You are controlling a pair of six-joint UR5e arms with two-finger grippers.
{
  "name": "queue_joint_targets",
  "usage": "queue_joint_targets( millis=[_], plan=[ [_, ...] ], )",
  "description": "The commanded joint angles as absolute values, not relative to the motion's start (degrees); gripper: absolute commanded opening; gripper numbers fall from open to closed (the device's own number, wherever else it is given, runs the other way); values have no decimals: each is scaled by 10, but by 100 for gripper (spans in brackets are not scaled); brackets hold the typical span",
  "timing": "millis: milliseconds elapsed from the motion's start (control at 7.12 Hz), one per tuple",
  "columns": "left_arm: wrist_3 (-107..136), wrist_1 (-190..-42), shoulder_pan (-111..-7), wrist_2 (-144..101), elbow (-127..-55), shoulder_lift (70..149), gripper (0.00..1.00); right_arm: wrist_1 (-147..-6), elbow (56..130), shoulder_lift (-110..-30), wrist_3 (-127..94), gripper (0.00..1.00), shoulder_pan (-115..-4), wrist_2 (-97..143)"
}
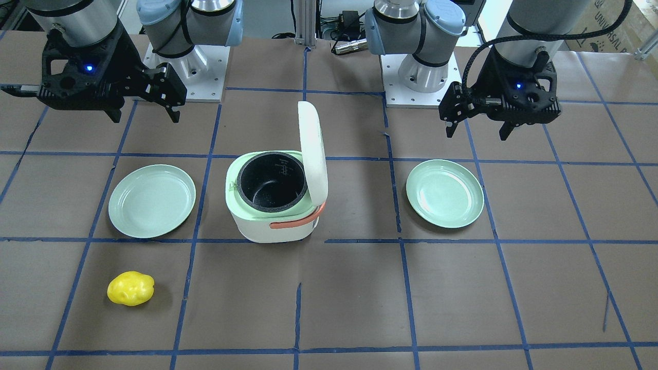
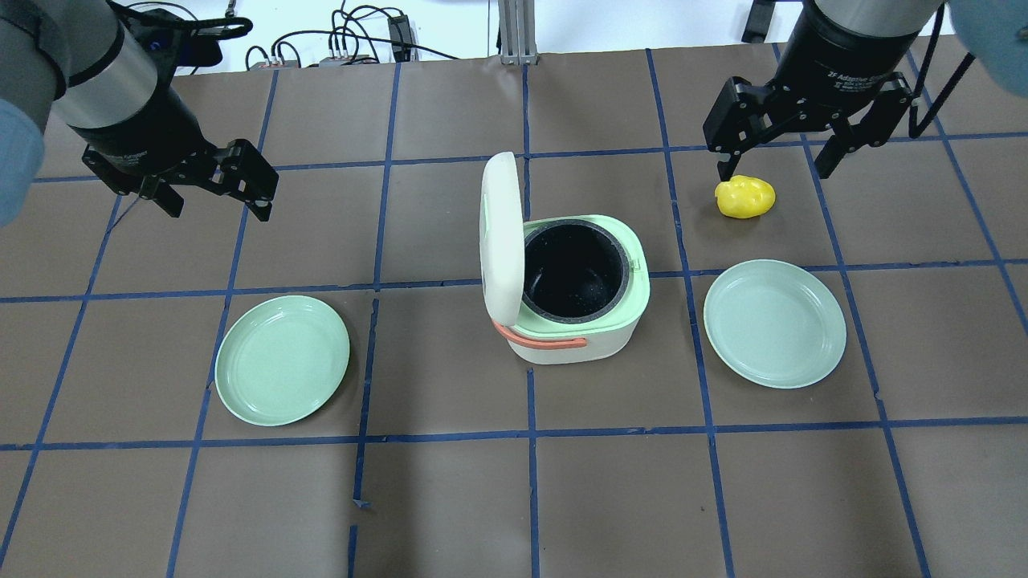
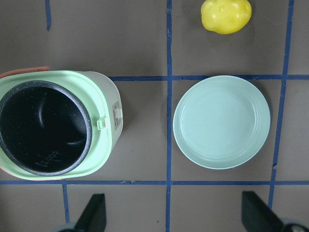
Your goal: Press rice cooker button
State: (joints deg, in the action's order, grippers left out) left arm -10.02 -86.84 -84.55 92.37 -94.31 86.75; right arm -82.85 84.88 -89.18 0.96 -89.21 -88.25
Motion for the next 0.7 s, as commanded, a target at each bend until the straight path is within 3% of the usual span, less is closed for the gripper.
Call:
queue_joint_targets(
  millis=[0,561],
  plan=[
    [-100,-868,-846,924,-943,867,100,-829,849,-891,10,100,-892,-882],
    [-100,-868,-846,924,-943,867,100,-832,849,-890,10,100,-893,-882]
  ],
)
